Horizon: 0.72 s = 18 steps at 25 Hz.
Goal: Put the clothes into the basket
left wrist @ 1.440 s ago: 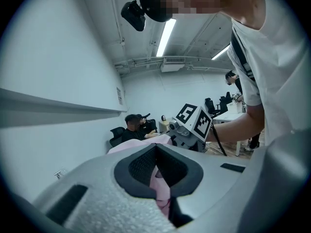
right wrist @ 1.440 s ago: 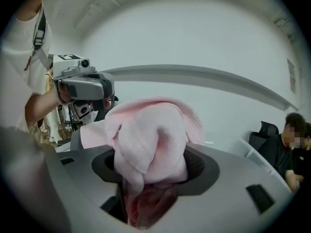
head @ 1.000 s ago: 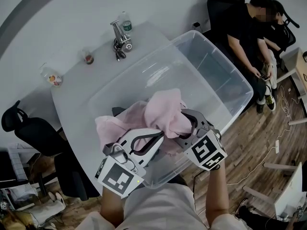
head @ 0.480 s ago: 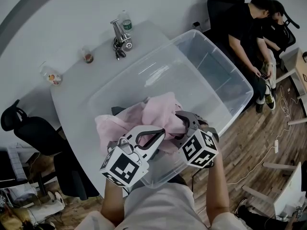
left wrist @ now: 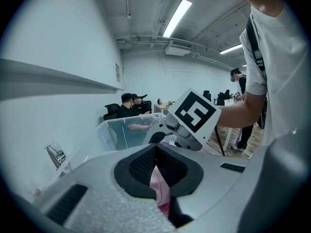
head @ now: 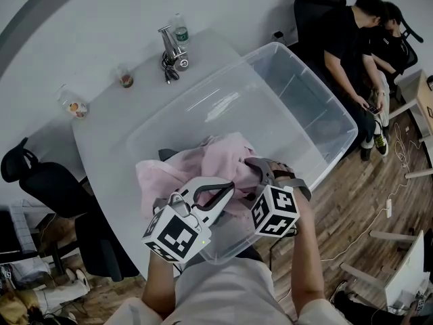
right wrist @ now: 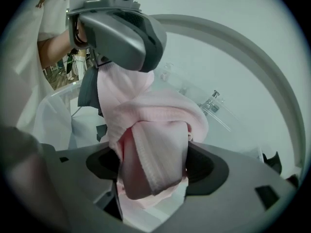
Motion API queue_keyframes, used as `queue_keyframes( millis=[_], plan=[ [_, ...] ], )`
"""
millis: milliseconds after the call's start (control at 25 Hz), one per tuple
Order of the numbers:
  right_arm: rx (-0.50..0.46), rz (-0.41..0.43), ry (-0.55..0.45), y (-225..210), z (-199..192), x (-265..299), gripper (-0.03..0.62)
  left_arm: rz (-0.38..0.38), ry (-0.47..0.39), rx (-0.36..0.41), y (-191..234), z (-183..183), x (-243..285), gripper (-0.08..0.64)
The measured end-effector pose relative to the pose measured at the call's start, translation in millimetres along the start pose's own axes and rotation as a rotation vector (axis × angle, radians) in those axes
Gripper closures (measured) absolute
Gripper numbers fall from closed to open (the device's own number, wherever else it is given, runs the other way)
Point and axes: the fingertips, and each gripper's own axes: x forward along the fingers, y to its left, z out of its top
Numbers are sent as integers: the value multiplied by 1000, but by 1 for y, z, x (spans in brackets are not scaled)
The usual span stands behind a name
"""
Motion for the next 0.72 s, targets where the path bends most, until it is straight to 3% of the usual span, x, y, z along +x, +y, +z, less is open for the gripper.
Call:
queue_keyframes(
  millis=[320, 560, 720],
  plan=[
    [-15, -85, -21, -10, 7, -25, 241, -2, -10, 6, -4, 3, -4, 558],
    [70, -164, -219, -20, 28, -55, 246, 2, -53, 20, -6, 11, -11, 558],
    [156, -205, -365, -23, 41, -78, 378, 18, -86, 14, -6, 16, -21, 558]
  ],
)
